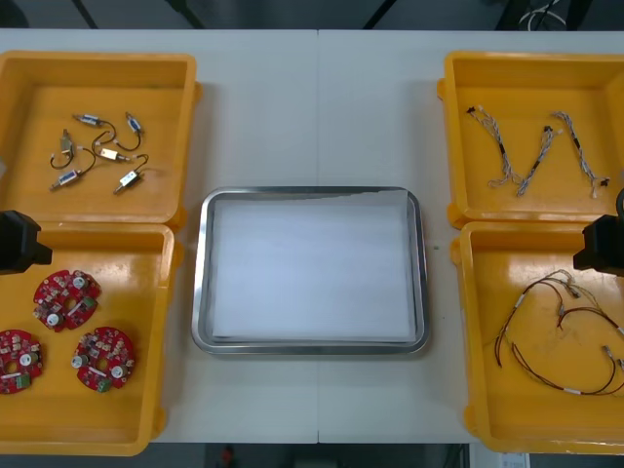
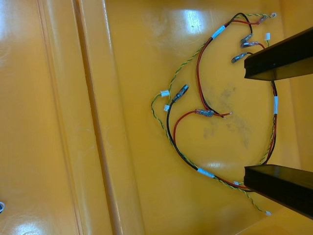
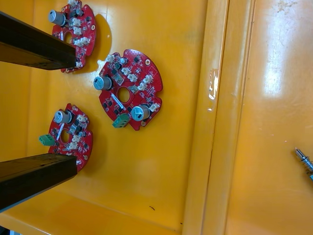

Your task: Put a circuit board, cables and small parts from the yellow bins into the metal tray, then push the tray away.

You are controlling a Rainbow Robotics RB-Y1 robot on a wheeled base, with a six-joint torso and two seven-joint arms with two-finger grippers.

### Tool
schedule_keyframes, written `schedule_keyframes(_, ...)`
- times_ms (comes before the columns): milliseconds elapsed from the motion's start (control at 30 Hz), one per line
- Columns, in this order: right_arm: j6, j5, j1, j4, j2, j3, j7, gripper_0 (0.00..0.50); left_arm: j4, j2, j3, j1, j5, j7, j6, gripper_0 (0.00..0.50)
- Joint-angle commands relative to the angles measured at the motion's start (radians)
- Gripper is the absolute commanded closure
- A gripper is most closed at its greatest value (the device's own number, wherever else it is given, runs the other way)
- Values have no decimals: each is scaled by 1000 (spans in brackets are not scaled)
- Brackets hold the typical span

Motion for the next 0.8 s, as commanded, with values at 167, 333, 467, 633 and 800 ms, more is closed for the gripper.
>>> schedule_keyframes(167,6,-4,12,-25,7,-28,5,0,-11,32,13,2,-10,-64,3,0)
schedule_keyframes(333,6,-4,12,-25,7,-28,5,0,-11,32,13,2,-10,-64,3,0)
schedule_keyframes(467,6,-4,12,-25,7,-28,5,0,-11,32,13,2,-10,-64,3,0)
schedule_keyframes(633,6,-4,12,-25,7,-28,5,0,-11,32,13,2,-10,-64,3,0)
schedule_keyframes(800,6,-4,12,-25,7,-28,5,0,-11,32,13,2,-10,-64,3,0)
